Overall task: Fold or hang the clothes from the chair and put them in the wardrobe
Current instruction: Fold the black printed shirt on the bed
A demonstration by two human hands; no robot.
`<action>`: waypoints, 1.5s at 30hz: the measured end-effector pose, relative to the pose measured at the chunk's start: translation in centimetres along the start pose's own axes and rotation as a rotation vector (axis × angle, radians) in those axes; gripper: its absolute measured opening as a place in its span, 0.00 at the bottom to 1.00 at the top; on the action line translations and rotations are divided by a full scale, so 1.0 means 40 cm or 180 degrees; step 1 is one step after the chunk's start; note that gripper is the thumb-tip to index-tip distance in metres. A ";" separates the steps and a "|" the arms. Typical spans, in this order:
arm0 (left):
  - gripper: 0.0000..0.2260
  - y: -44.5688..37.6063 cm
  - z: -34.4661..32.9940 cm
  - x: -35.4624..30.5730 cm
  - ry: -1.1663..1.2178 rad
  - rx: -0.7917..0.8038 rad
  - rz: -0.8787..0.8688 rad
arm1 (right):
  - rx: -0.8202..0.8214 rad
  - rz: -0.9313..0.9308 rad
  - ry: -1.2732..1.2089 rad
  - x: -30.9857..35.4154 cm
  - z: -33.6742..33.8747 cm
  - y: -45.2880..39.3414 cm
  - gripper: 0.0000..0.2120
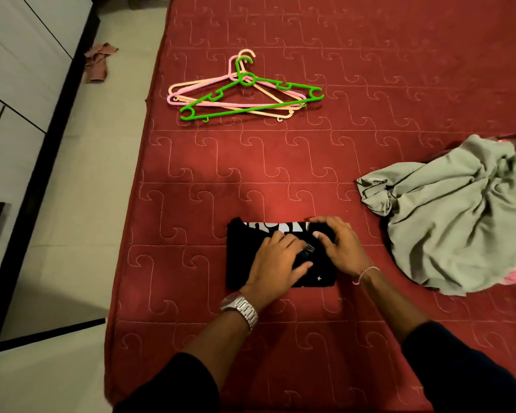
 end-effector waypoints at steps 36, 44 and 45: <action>0.16 -0.057 -0.018 0.023 -0.0509 -0.0224 0.0758 | -0.0632 -0.0423 0.0614 0.013 0.006 -0.001 0.08; 0.14 0.013 0.050 0.139 -0.0485 -0.1617 0.1567 | -0.0504 -0.1121 0.0246 -0.004 -0.019 0.061 0.32; 0.14 0.033 0.056 0.169 -0.0367 -0.1671 0.1878 | -0.0565 -0.1317 0.0041 -0.014 -0.022 0.069 0.33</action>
Point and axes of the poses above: each hand's wrist, its own y-axis away from the middle knuckle, its own z-axis out of the back of the hand, x = y × z, the point moved 4 cm from there along -y, towards the middle knuckle, and after that the axes turned 5 degrees about x, right-handed, at the moved point
